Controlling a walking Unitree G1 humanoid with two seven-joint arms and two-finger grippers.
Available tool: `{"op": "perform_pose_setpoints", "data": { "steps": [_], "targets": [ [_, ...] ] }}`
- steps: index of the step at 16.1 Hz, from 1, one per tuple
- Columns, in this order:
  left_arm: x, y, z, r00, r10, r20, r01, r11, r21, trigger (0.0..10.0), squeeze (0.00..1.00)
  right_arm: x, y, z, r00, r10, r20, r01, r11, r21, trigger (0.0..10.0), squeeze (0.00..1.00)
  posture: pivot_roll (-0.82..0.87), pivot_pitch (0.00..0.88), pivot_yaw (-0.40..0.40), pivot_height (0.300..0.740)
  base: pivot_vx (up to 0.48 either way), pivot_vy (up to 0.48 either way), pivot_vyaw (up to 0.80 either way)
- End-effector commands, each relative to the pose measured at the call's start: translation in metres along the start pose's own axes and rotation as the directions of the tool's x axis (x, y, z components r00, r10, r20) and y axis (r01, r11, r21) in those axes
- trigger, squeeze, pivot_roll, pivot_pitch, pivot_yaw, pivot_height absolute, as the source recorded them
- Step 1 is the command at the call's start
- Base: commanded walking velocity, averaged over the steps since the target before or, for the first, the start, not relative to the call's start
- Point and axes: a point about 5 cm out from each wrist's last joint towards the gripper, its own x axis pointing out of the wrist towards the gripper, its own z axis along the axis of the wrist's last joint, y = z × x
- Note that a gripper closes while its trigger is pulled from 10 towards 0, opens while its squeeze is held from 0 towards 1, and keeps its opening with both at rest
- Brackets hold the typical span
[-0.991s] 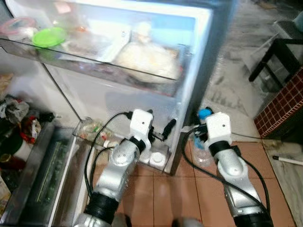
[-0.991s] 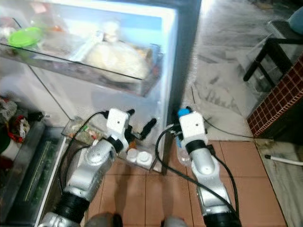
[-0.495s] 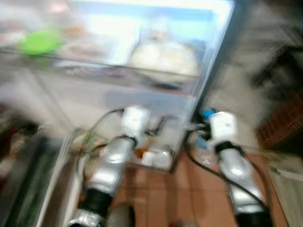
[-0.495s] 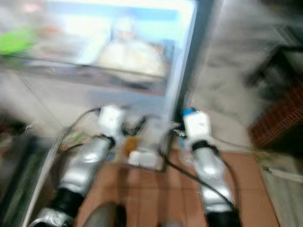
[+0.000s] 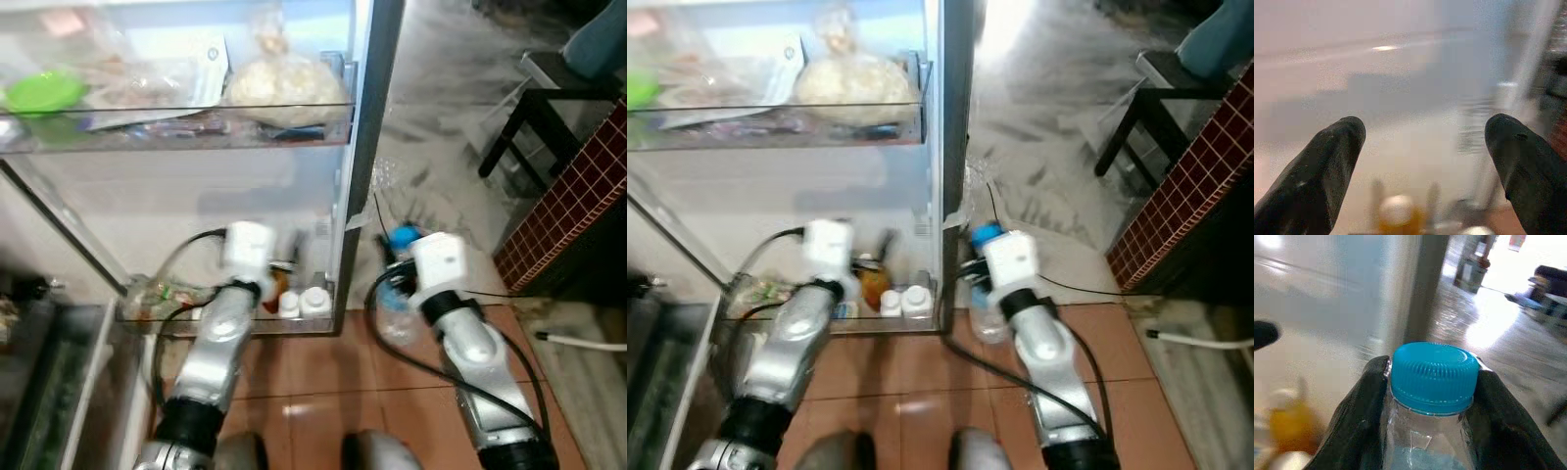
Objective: Restocking fridge
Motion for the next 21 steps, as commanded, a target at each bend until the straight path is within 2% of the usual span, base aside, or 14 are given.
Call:
{"op": "perform_pose_setpoints", "data": {
  "steps": [1,3,5,7,9,14,21],
  "targets": [
    [-0.006,0.013,0.005,0.996,0.079,0.027,-0.080,0.996,0.025,10.0,0.00,0.003,-0.004,0.011,0.999,0.002,0.052,-0.002,1.000,-0.015,10.0,0.00,0.00,0.096,0.018,0.740,0.000,0.000,0.00],
    [-0.014,0.024,0.005,0.989,0.149,0.024,-0.149,0.989,0.015,10.0,0.00,0.004,-0.001,0.014,0.997,0.024,0.069,-0.023,1.000,-0.017,10.0,0.00,0.00,0.096,0.015,0.740,0.000,0.000,0.00],
    [-0.031,0.039,0.003,0.969,0.245,0.024,-0.246,0.968,0.052,10.0,0.00,0.007,0.003,0.016,0.995,0.059,0.081,-0.057,0.998,-0.029,10.0,0.00,0.01,0.096,0.012,0.740,0.000,0.000,0.80],
    [-0.037,0.045,0.000,0.956,0.293,0.010,-0.293,0.954,0.068,10.0,0.00,0.008,0.005,0.016,0.994,0.071,0.084,-0.069,0.997,-0.024,10.0,0.00,0.02,0.096,0.011,0.740,0.000,0.000,0.80],
    [-0.045,0.048,-0.008,0.942,0.335,-0.032,-0.332,0.940,0.079,10.0,0.00,0.010,0.014,0.019,0.982,0.162,0.099,-0.157,0.986,-0.058,10.0,0.00,0.02,0.098,0.011,0.740,0.000,0.000,0.80],
    [-0.044,0.047,-0.005,0.944,0.328,-0.032,-0.325,0.943,0.075,10.0,0.00,0.011,0.017,0.019,0.979,0.175,0.102,-0.171,0.984,-0.047,10.0,0.00,0.02,0.101,0.013,0.740,0.000,0.000,0.80],
    [-0.053,0.056,-0.010,0.940,0.332,-0.073,-0.327,0.942,0.077,10.0,0.00,0.017,0.020,0.020,0.980,0.158,0.117,-0.156,0.987,-0.031,10.0,0.00,0.04,0.105,0.014,0.740,0.000,0.000,0.80]
  ]
}}
